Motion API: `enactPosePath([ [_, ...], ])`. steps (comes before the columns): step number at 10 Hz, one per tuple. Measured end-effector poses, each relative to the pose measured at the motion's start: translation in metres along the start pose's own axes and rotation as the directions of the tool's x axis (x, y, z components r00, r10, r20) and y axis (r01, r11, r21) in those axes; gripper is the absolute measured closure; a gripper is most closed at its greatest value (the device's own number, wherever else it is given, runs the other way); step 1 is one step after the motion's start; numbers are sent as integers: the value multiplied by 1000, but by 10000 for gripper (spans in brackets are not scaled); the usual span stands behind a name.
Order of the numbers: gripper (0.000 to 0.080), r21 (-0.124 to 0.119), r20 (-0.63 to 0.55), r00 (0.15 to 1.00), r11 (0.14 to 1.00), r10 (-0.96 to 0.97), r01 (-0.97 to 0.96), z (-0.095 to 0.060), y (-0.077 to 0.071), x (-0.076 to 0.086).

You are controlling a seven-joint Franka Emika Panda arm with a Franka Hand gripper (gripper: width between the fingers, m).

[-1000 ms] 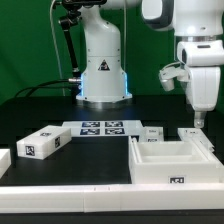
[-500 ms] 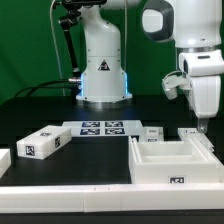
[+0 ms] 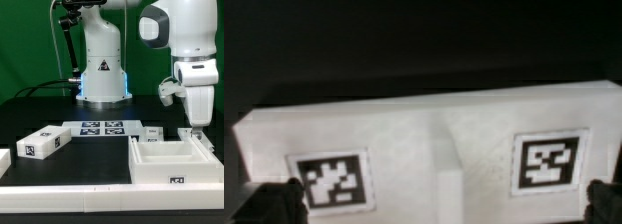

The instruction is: Assemble cabinet

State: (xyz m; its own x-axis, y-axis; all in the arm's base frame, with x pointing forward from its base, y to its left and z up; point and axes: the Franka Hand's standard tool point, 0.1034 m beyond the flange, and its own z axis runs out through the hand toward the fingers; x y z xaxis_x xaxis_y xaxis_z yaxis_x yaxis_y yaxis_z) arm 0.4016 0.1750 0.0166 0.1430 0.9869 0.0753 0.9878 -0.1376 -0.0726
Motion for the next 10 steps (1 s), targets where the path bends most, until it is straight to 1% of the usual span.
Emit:
enactPosePath([
  [3, 15, 5, 1, 1000, 1000, 1, -1, 2, -2, 0],
  [5, 368, 2, 0, 1000, 1000, 1, -1, 0, 1, 1],
  [6, 503, -2, -1, 1000, 1000, 1, -1, -1, 3, 2],
  [7, 503, -2, -2, 1000, 1000, 1, -1, -1, 4, 2],
  [8, 686, 0, -2, 1000, 1000, 3, -3, 1, 3, 1],
  [9, 732, 0, -2, 1000, 1000, 3, -3, 0, 3, 1],
  [10, 732, 0, -2, 1000, 1000, 3, -3, 0, 3, 1],
])
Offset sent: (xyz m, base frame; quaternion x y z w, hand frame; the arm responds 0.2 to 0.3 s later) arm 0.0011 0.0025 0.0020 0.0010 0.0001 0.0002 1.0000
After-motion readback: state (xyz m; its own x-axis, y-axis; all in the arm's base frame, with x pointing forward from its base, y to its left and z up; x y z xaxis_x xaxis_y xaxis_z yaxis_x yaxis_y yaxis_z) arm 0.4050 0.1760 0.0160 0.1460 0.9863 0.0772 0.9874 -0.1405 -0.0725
